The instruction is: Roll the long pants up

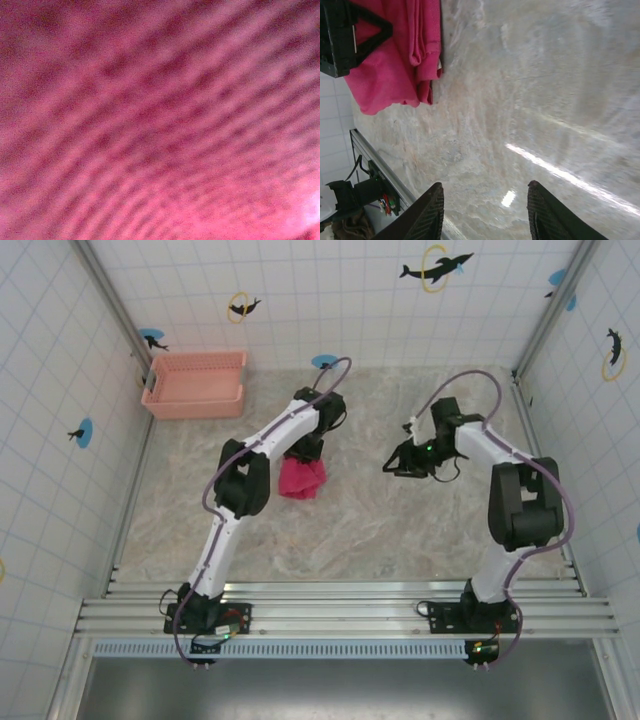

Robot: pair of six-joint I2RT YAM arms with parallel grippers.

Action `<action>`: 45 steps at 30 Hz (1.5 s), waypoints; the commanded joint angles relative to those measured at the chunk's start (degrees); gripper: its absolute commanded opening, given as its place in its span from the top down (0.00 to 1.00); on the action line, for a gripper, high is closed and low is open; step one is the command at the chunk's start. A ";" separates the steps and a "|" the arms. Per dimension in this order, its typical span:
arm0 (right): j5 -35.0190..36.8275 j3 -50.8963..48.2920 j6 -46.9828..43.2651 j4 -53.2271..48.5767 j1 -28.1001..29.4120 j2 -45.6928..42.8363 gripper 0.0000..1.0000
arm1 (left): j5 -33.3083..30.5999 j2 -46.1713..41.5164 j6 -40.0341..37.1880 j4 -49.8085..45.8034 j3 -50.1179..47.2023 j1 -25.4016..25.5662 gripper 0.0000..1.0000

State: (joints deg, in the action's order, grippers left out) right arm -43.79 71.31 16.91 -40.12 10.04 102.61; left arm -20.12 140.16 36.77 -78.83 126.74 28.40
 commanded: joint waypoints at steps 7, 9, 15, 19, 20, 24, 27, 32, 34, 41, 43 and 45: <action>0.42 -1.52 4.90 9.18 6.64 2.42 0.54 | -0.21 -3.79 2.17 -0.57 -1.93 -6.92 1.00; 0.73 -2.33 4.11 9.01 6.63 2.17 0.55 | -1.46 -8.69 2.53 3.18 0.04 -9.13 1.00; -0.61 -2.32 2.06 7.81 6.41 3.51 0.58 | 5.66 -8.29 7.43 1.78 18.17 -17.36 1.00; -0.63 -1.22 1.39 6.38 6.48 4.09 0.59 | 11.22 -13.69 10.44 12.09 14.73 -21.09 1.00; -0.83 -0.88 1.13 6.00 6.44 4.15 0.59 | 12.91 -15.08 10.64 15.68 13.45 -22.05 1.00; -1.20 0.32 0.41 4.42 6.49 4.27 0.61 | 23.16 -16.85 14.45 27.25 12.58 -25.65 1.00; -0.91 1.24 0.47 3.53 6.41 4.49 0.62 | 29.99 -16.63 16.57 35.04 13.26 -26.63 1.00; 0.34 3.76 2.00 3.15 6.48 5.66 0.62 | 34.23 -13.55 18.34 31.55 12.34 -27.01 1.00; 0.57 5.15 2.57 3.13 6.56 6.26 0.62 | 35.89 -14.80 18.89 33.39 3.94 -26.95 1.00; 1.20 9.23 4.16 3.06 6.91 8.96 0.63 | 42.60 -19.40 24.39 48.12 -21.11 -26.67 1.00; 1.48 9.87 4.47 3.06 7.23 9.57 0.63 | 43.92 -19.86 24.35 49.52 -22.69 -26.39 1.00; 1.83 10.43 4.84 2.86 7.59 10.22 0.63 | 45.93 -20.25 25.47 51.70 -23.27 -26.11 1.00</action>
State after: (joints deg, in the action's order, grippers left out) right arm -42.81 79.57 20.82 -36.34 16.82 111.28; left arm 18.81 123.46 59.18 -35.22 103.22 1.76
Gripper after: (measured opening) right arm 0.370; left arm 0.303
